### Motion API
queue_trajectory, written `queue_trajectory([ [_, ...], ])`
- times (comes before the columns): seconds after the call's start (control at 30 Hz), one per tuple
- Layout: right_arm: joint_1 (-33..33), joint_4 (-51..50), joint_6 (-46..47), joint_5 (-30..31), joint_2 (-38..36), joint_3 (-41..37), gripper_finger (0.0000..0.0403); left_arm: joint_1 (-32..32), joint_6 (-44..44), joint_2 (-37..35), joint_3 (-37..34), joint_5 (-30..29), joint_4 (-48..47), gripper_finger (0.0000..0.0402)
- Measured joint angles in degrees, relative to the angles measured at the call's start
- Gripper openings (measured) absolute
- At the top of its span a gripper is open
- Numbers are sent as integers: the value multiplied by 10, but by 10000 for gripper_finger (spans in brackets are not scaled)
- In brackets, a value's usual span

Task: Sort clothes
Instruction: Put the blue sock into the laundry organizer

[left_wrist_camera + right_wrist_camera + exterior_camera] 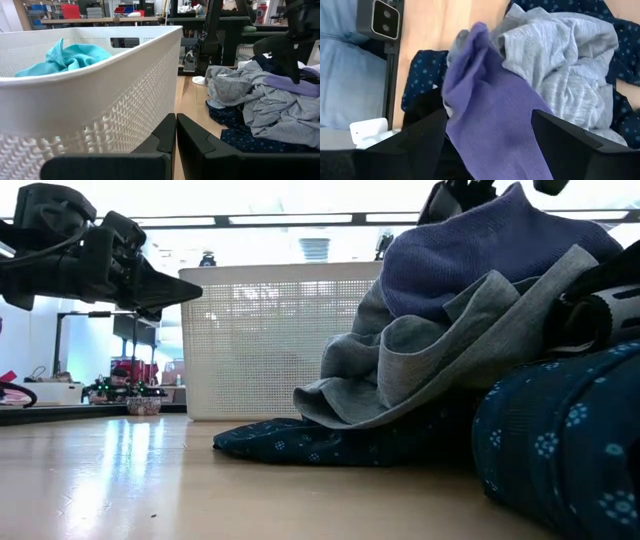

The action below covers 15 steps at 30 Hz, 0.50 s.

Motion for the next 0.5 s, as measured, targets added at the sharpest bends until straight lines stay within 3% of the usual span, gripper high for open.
queue_trajectory([
  [0.5, 0, 48, 0, -32, 3, -19, 259, 0, 0, 0, 0, 0, 0, 1],
])
